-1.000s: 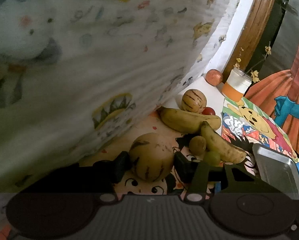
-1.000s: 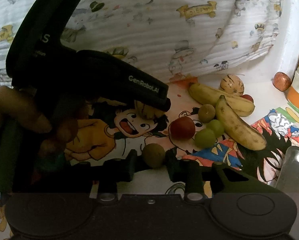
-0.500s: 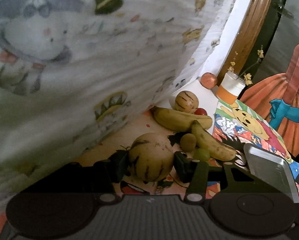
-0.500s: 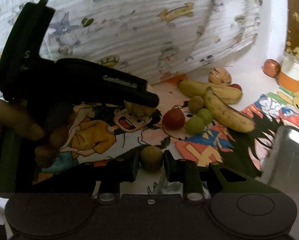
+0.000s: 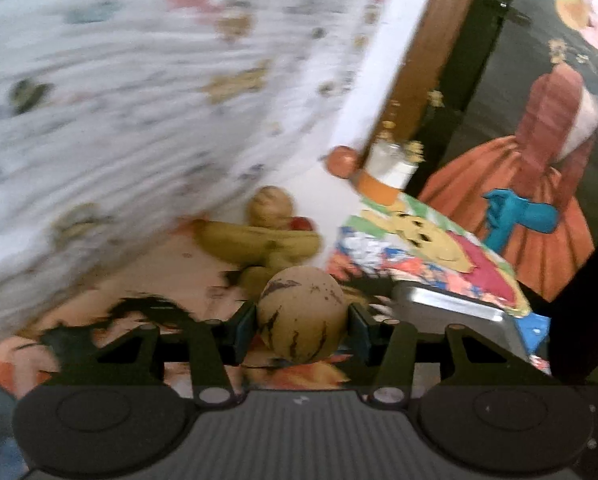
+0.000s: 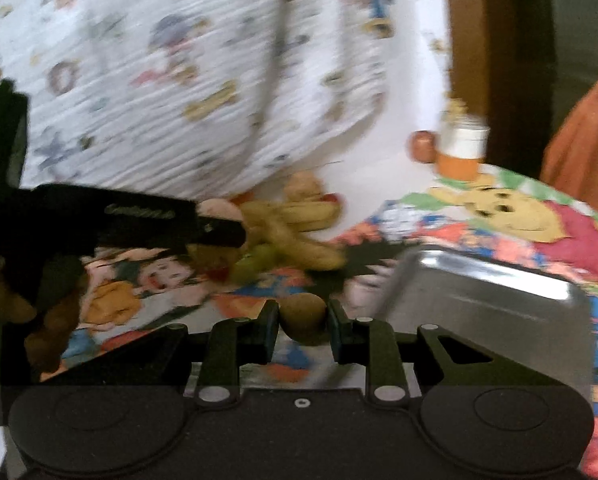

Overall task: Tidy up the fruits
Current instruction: 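Carry the striped melon with the left tool while the right tool carries the brown fruit over the tray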

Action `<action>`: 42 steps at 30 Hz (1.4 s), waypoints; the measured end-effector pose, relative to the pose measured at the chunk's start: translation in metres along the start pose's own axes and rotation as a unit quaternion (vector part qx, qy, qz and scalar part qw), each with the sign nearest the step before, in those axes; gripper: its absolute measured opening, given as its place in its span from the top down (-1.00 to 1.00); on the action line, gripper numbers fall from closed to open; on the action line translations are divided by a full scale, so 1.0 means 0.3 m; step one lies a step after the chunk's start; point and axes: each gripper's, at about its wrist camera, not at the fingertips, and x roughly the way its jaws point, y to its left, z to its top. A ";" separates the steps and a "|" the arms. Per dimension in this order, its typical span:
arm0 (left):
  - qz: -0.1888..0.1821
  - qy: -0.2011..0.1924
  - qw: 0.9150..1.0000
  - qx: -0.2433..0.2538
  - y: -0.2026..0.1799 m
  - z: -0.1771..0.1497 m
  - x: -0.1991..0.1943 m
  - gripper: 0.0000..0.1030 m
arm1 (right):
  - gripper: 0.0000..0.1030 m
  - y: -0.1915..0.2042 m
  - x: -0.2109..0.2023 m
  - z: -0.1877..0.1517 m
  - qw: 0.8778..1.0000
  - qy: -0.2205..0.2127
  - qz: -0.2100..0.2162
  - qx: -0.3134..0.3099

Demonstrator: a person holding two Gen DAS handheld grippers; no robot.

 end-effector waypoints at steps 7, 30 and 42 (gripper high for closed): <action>-0.052 0.020 0.998 0.018 -0.170 -0.019 0.079 -0.05 | 0.46 -0.174 -0.048 0.012 0.998 -0.007 -0.067 0.012; -0.123 0.084 0.985 0.082 -0.368 -0.088 0.345 -0.05 | 0.46 -0.436 0.139 -0.029 0.989 0.038 -0.134 0.057; -0.120 0.093 0.985 0.078 -0.364 -0.099 0.370 -0.06 | 0.39 -0.442 0.132 -0.039 0.989 0.038 -0.130 0.063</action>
